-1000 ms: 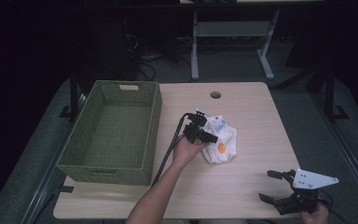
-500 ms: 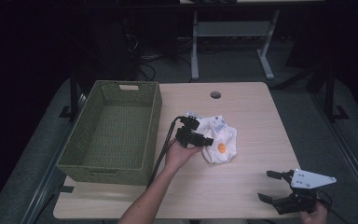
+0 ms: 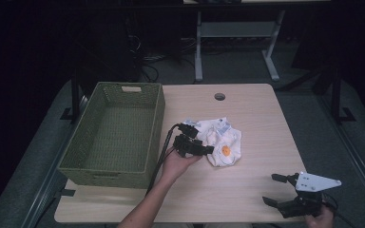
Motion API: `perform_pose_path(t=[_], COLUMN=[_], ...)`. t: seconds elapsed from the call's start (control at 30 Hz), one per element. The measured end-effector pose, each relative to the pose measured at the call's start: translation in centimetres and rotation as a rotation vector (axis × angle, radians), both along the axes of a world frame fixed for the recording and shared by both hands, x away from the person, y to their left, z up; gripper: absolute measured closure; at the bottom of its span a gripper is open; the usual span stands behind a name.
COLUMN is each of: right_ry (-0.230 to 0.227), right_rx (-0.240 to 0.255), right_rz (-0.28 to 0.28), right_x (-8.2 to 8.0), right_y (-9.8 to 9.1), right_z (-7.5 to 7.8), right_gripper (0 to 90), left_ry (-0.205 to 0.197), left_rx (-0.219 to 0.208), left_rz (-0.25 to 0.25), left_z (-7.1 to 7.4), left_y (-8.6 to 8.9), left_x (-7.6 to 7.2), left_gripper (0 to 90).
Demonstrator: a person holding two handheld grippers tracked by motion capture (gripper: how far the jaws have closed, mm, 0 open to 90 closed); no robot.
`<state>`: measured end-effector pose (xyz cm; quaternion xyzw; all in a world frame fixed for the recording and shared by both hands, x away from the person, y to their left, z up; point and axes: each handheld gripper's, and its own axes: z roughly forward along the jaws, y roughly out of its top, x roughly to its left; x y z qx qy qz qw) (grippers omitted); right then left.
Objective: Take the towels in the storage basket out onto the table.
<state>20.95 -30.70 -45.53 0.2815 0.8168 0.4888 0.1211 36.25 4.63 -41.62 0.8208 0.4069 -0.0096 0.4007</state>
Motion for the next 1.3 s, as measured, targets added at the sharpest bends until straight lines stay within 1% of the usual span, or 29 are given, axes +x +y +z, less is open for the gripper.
perform_pose_path(t=[0.03,0.07,0.17,0.23,0.3,0.37,0.4,0.43,0.53,0.57,0.63,0.67,0.73,0.8,0.83,0.87,0.97,1.0,1.03,1.1,1.2,1.27,1.3], right_ry=[0.0,0.0,0.0,0.0,0.0,0.0,0.001,0.0,0.002,0.0,0.0,0.0,0.0,0.001,0.0,0.0,0.002,0.002,0.006,0.006,0.008,0.01,0.009], right_rx=[0.0,0.0,-0.001,-0.003,-0.003,-0.004,-0.005,-0.008,-0.007,-0.007,-0.01,-0.01,-0.012,-0.014,-0.014,-0.014,-0.015,-0.015,-0.015,-0.017,-0.017,-0.018,-0.019], right_rz=[0.0,-0.001,0.001,0.001,0.0,-0.001,-0.002,0.0,-0.003,-0.003,-0.004,-0.004,-0.005,-0.005,-0.004,-0.004,-0.005,-0.006,-0.006,-0.007,-0.008,-0.009,-0.009], right_x=[0.0,0.0,0.0,0.0,0.0,0.0,0.0,0.0,0.0,0.0,0.0,0.0,0.0,0.0,0.0,0.0,0.0,0.0,0.0,0.0,0.0,0.0,0.1], right_y=[0.0,0.0,0.0,0.0,0.0,0.1,0.1,0.1,0.1,0.1,0.1,0.1,0.1,0.2,0.2,0.2,0.2,0.2,0.2,0.2,0.2,0.2,0.2], right_z=[0.0,0.0,0.0,0.0,0.0,0.0,0.0,0.0,-0.1,-0.1,-0.1,-0.1,-0.1,-0.1,-0.1,-0.1,-0.2,-0.2,-0.2,-0.2,-0.2,-0.2,-0.2], right_gripper=[13.8,13.8,13.8,13.8,13.8,13.8,13.8,13.8,13.8,13.8,13.8,13.8,13.8,13.8,13.8,13.8,13.8,13.8,13.8,13.8,13.8,13.8,13.8], left_ry=[-0.007,-0.008,-0.016,-0.014,-0.026,-0.026,-0.029,-0.034,-0.032,-0.034,-0.039,-0.039,-0.043,-0.046,-0.049,-0.049,-0.064,-0.061,-0.059,-0.07,-0.069,-0.079,-0.079], left_rx=[0.005,0.001,-0.001,-0.015,-0.006,-0.012,-0.006,0.011,-0.002,0.001,0.009,0.001,0.005,-0.005,0.005,-0.001,0.008,0.003,0.007,0.02,0.014,0.009,0.018], left_rz=[-0.002,0.002,-0.008,-0.005,-0.005,-0.007,-0.008,-0.014,-0.016,-0.013,-0.024,-0.019,-0.024,-0.019,-0.026,-0.022,-0.035,-0.036,-0.042,-0.037,-0.038,-0.038,-0.047], left_z=[0.0,0.0,-0.1,-0.1,-0.3,-0.4,-0.5,-0.5,-0.8,-0.8,-1.0,-1.0,-1.1,-1.1,-1.2,-1.2,-1.2,-1.3,-1.3,-1.5,-1.8,-1.9,-1.9], left_y=[0.1,0.2,0.6,0.8,1.1,1.4,1.4,1.5,1.7,1.7,1.8,1.9,2.2,2.5,2.6,2.7,2.9,3.0,3.2,3.4,4.0,4.2,4.2], left_x=[-0.1,-0.2,-0.6,-0.9,-1.2,-1.5,-1.6,-1.6,-1.9,-2.1,-2.4,-2.6,-2.9,-3.2,-3.2,-3.4,-4.0,-4.1,-4.1,-4.5,-5.0,-5.4,-5.5], left_gripper=[40.4,39.9,39.3,39.0,38.8,38.3,38.0,37.6,37.2,36.9,36.2,36.2,36.1,35.6,35.6,35.6,35.4,35.2,35.2,34.4,34.4,34.4,34.4])
